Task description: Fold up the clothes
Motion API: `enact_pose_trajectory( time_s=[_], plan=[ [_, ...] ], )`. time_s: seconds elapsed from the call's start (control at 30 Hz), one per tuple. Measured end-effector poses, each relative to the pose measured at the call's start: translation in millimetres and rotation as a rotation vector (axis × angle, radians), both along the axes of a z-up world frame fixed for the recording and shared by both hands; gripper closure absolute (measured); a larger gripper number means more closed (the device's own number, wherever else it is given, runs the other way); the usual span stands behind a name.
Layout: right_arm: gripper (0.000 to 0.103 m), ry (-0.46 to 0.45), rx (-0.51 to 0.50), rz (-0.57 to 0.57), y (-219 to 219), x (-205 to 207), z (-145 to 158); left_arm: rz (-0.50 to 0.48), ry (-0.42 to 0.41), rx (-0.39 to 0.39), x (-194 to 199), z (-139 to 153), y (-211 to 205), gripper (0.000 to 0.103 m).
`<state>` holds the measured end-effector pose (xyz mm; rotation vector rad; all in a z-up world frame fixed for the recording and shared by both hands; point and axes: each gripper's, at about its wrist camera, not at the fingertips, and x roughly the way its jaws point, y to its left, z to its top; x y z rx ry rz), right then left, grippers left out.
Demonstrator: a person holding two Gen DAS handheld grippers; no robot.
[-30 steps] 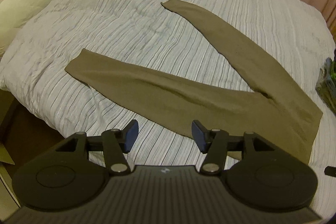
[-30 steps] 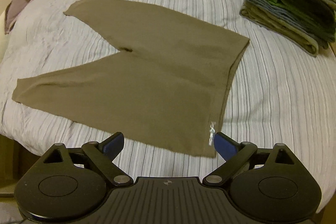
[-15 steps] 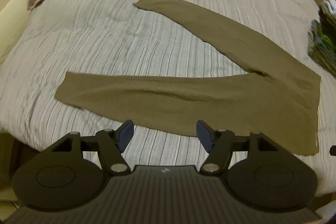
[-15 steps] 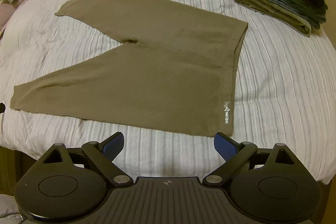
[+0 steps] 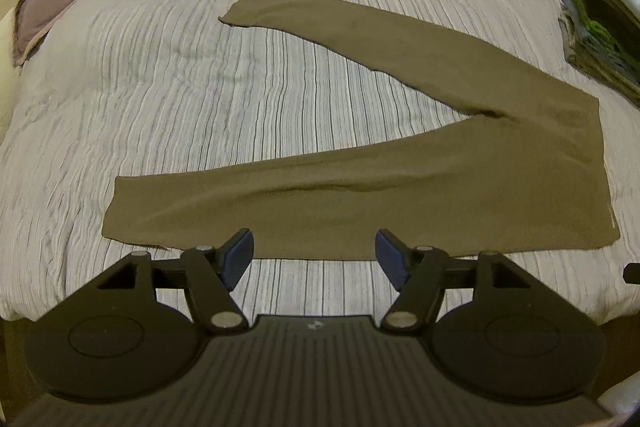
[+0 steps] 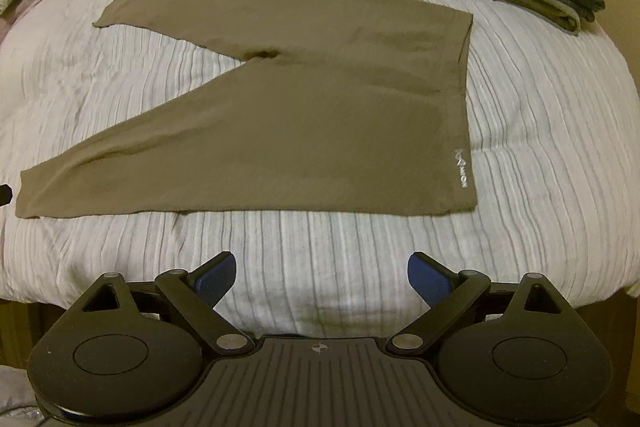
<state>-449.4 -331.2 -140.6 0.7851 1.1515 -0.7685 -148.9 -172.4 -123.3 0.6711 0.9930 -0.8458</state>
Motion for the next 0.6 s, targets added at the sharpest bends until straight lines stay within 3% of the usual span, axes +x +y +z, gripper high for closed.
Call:
enact_pose_trajectory(
  time_s=[0.6],
  plan=[
    [0.008, 0.015, -0.006, 0.004, 24, 23, -4, -0.027, 0.021, 0.011, 18, -7, 19, 0.039]
  ],
)
